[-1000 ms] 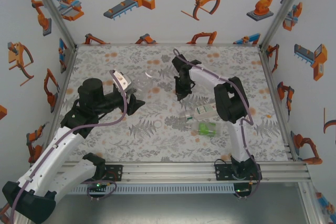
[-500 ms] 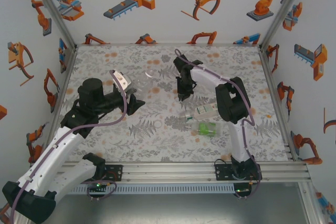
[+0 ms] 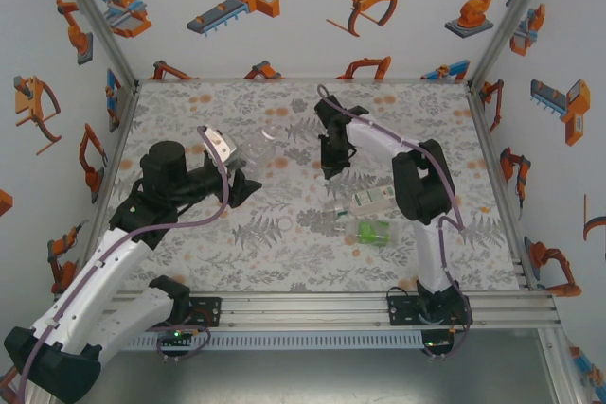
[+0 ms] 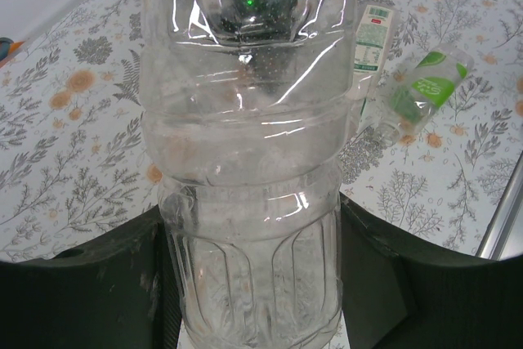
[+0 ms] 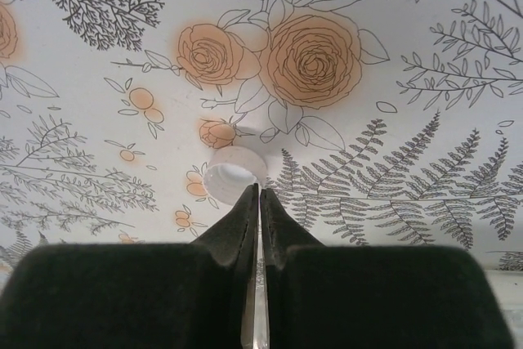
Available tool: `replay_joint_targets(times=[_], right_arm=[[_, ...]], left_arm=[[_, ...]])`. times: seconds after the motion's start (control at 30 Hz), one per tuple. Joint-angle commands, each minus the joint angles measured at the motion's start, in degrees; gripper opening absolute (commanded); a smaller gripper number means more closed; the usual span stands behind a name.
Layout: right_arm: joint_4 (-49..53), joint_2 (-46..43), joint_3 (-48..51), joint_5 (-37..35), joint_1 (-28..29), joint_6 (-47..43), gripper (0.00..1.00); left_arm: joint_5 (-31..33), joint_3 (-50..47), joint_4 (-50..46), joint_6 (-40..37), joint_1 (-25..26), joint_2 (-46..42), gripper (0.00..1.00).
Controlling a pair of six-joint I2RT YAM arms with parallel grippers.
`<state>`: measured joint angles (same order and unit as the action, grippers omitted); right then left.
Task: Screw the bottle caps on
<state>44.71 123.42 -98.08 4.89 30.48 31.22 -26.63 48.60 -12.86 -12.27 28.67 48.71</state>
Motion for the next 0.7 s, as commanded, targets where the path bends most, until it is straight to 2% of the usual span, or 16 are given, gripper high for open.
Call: replay_joint_targets(times=[0.0,0.67], right_arm=[[1.5,-0.5,-0.1,-0.6,-0.4,-0.6,0.08],[0.2,2.1,1.2,-0.9,-0.4,-0.4,0.07]], left_arm=[[-1.2,0.4,1.3,1.1,-0.4,-0.3,0.00],[-1.2,0.4,1.1,1.0,-0.4,-0.6,0.00]])
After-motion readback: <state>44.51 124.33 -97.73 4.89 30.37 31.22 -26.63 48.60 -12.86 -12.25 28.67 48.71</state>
